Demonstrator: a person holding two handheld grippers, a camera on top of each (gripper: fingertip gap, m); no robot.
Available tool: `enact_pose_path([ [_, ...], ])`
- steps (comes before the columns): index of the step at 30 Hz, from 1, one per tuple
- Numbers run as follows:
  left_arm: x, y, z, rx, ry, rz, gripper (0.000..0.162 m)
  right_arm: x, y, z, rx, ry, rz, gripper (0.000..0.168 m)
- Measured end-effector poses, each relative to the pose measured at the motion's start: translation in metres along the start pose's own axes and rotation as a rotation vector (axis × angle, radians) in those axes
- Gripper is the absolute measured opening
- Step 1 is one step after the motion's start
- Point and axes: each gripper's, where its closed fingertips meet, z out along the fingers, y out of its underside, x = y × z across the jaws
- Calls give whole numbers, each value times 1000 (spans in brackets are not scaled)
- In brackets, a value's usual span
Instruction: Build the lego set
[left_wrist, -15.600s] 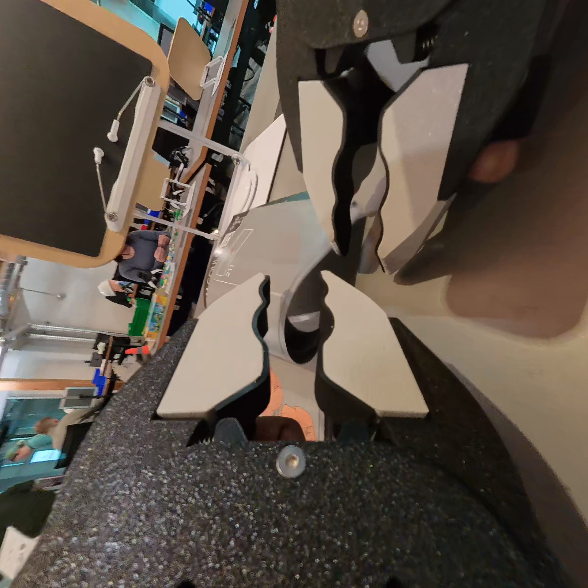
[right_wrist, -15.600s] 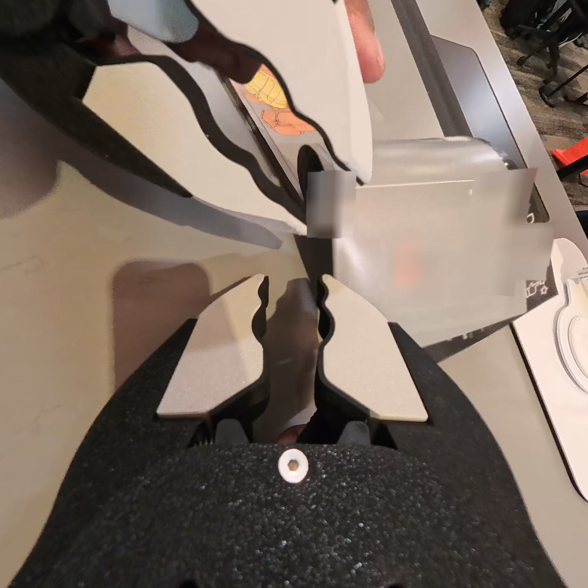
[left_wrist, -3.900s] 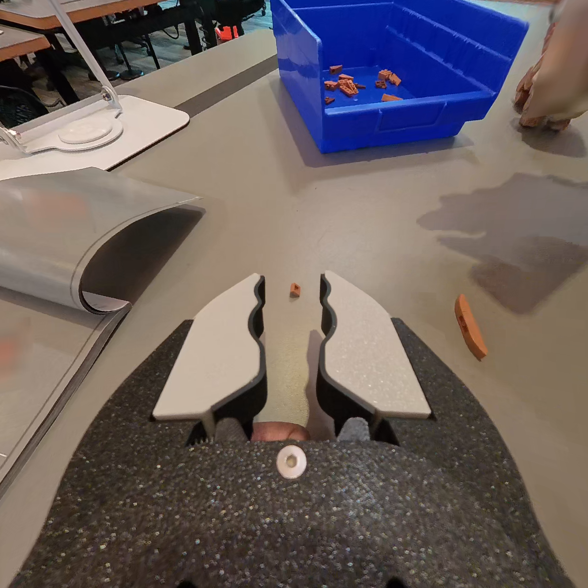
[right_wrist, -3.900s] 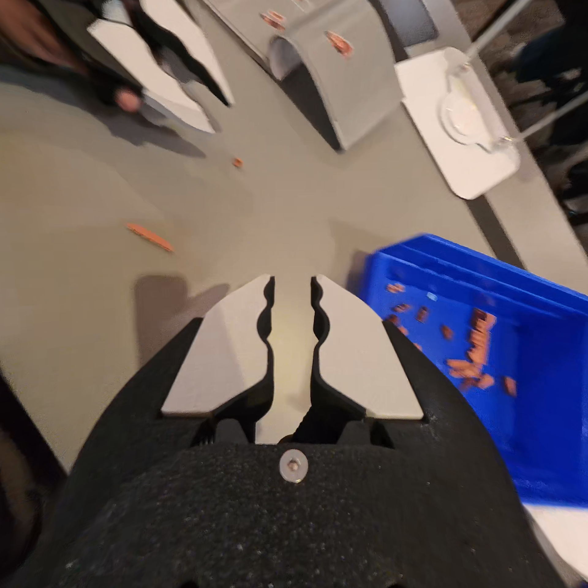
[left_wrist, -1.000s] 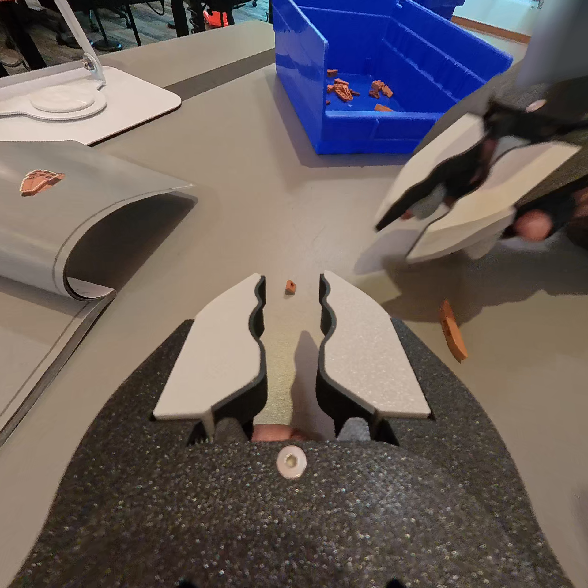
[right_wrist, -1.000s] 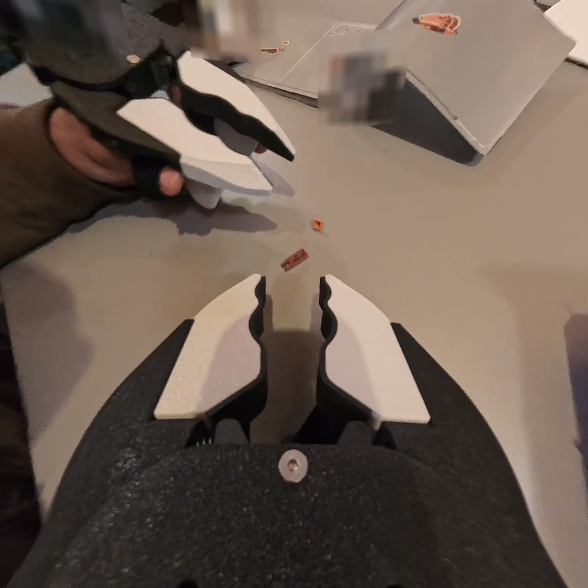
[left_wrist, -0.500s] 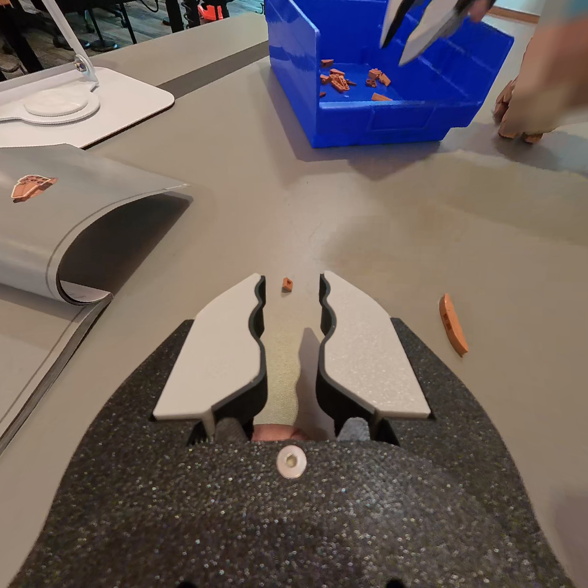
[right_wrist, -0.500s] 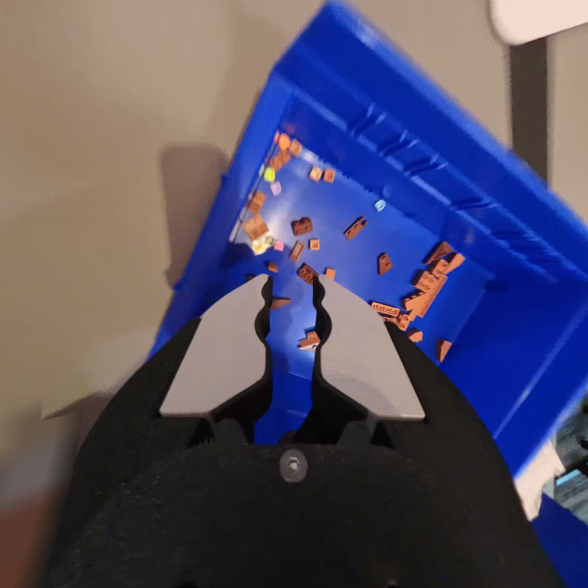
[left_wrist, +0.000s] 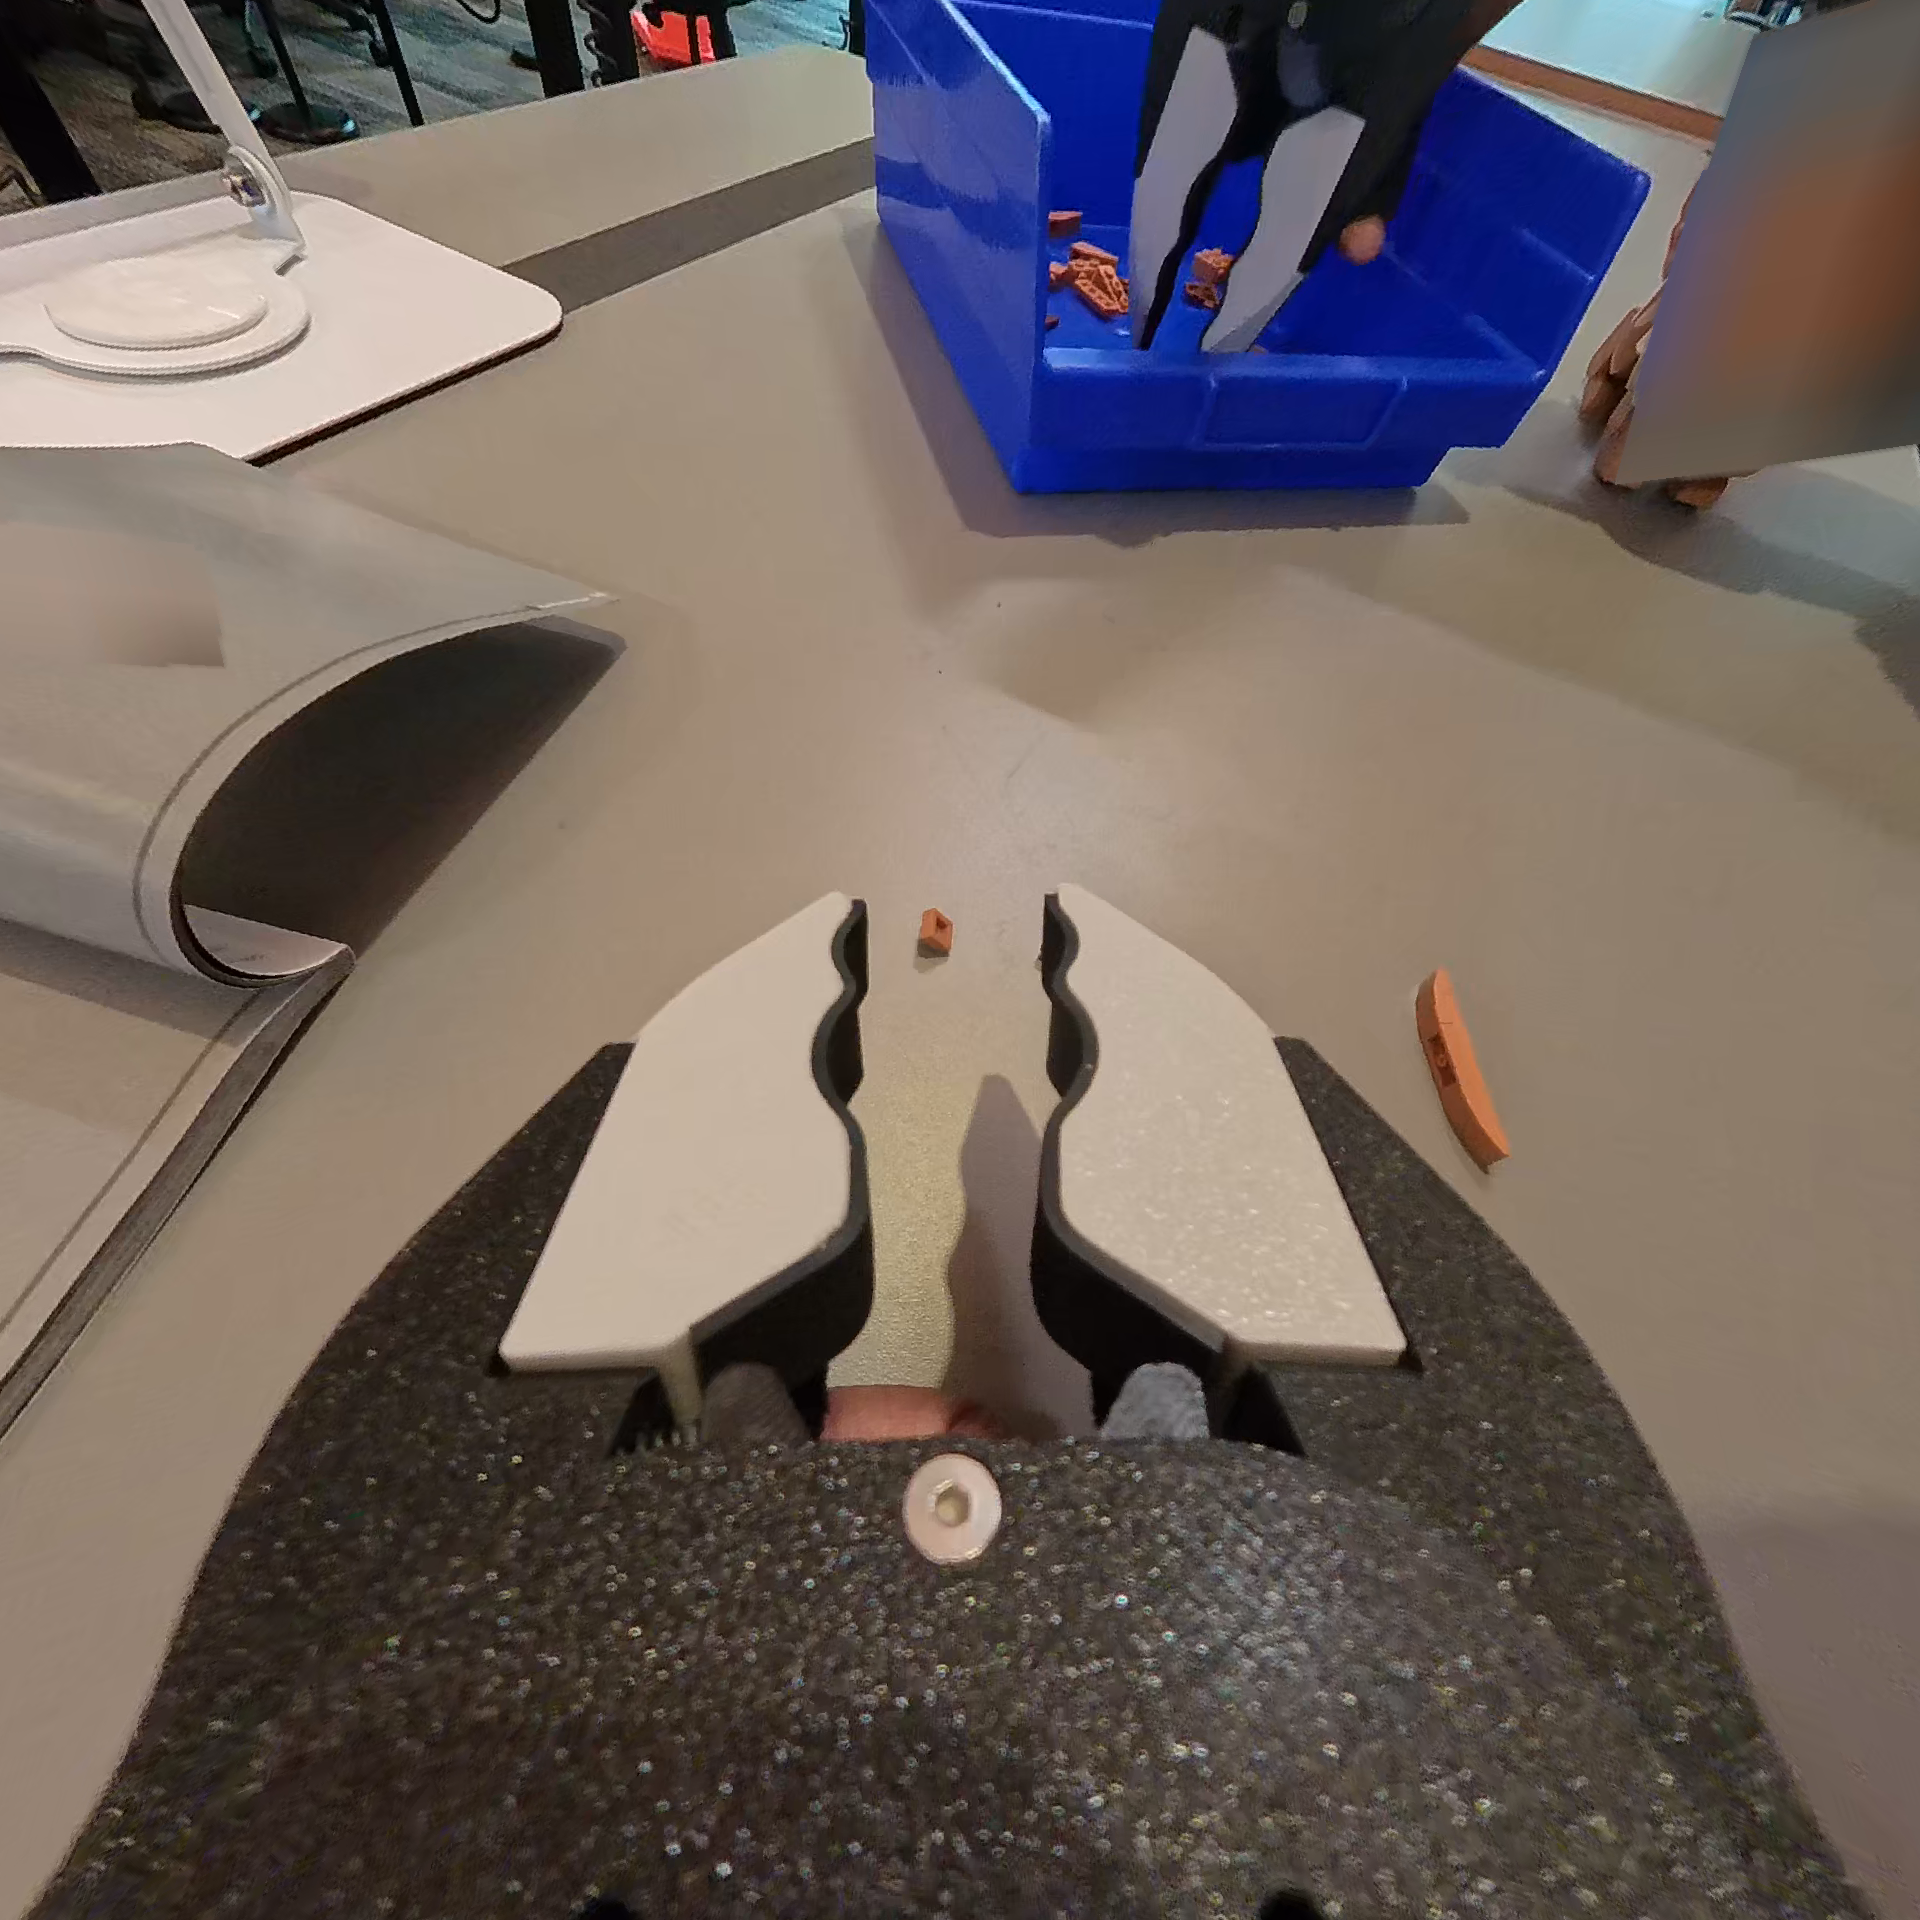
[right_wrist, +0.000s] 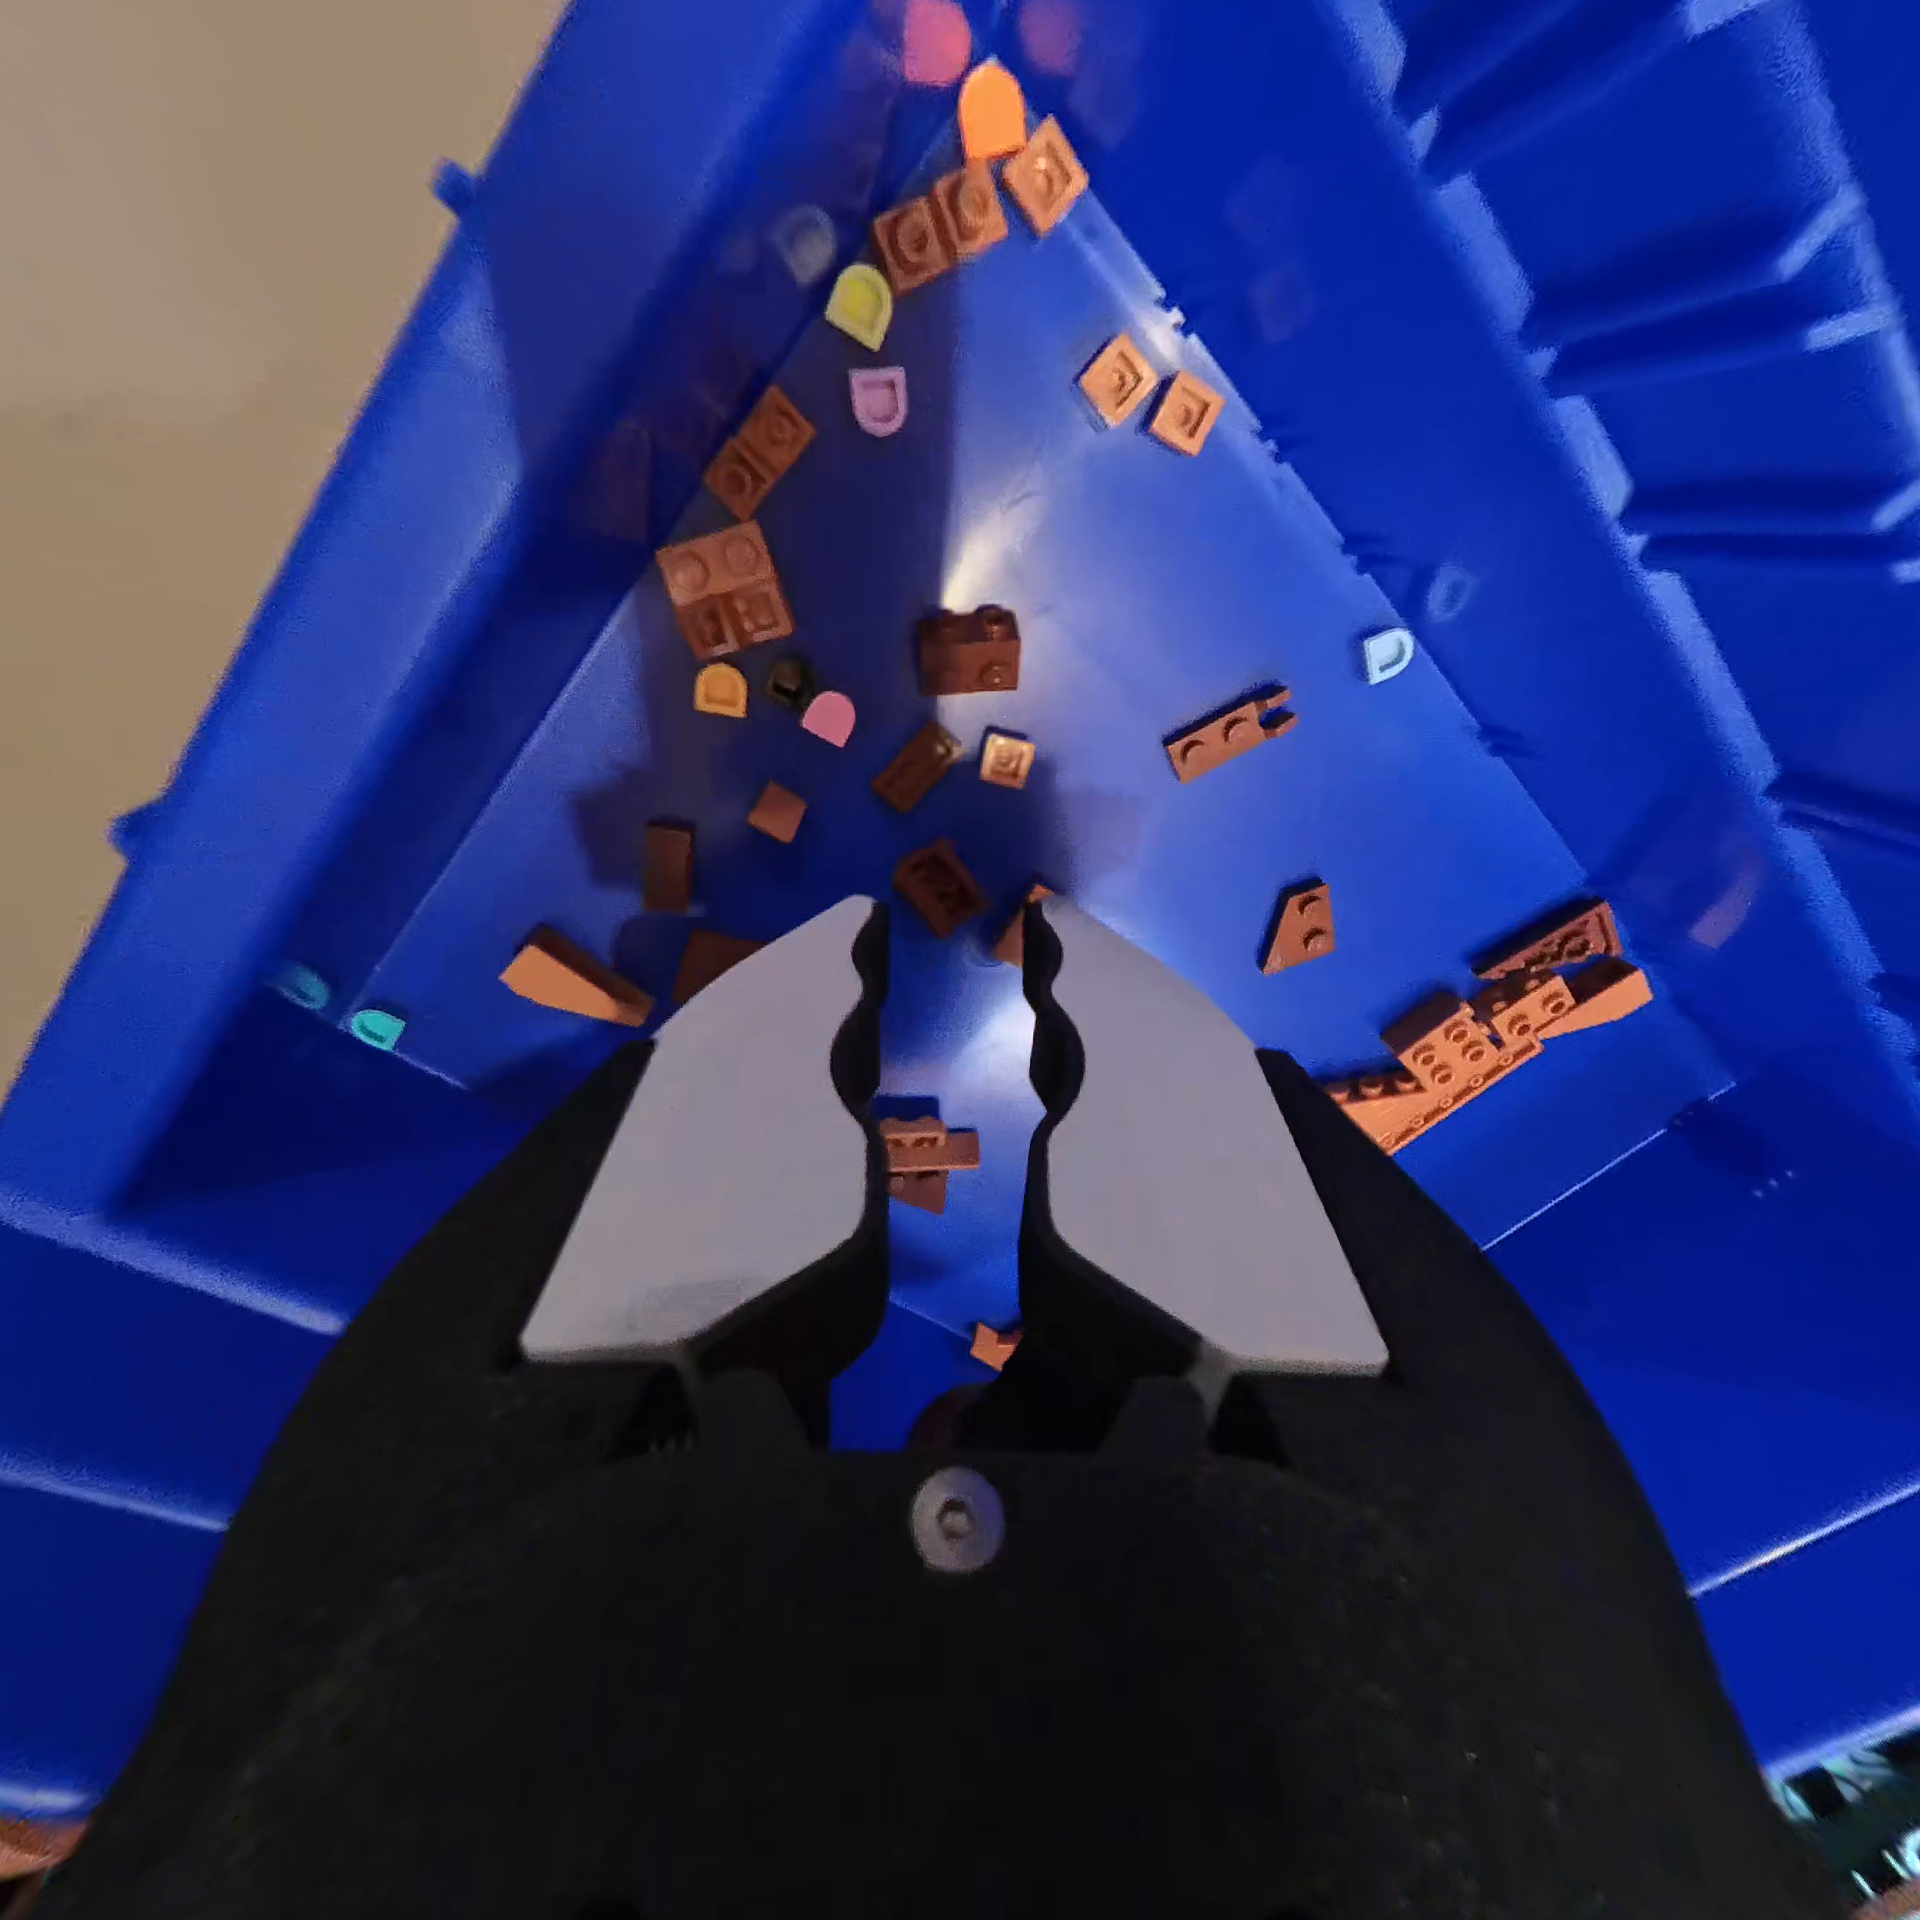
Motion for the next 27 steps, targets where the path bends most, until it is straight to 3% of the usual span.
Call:
enact_pose_path([
  [8,-2,-1,-1,12,0,-21,32,4,-1,6,-40,1,29,13],
  [13,0,-1,-1,10,-12,12,32,-1,-27,-31,61,79,180,13],
  [17,5,-3,-1,18,-18,64,32,-32,-99,-88,366,92,416,12],
  [20,18,-13,-4,70,16,107,33,-69,-165,-118,689,-3,568,13],
  [24,49,-38,-16,224,117,200,35,-117,-242,-123,1126,-353,704,13],
  [27,65,-42,-21,300,158,317,38,-136,-273,-107,1300,-671,819,12],
])
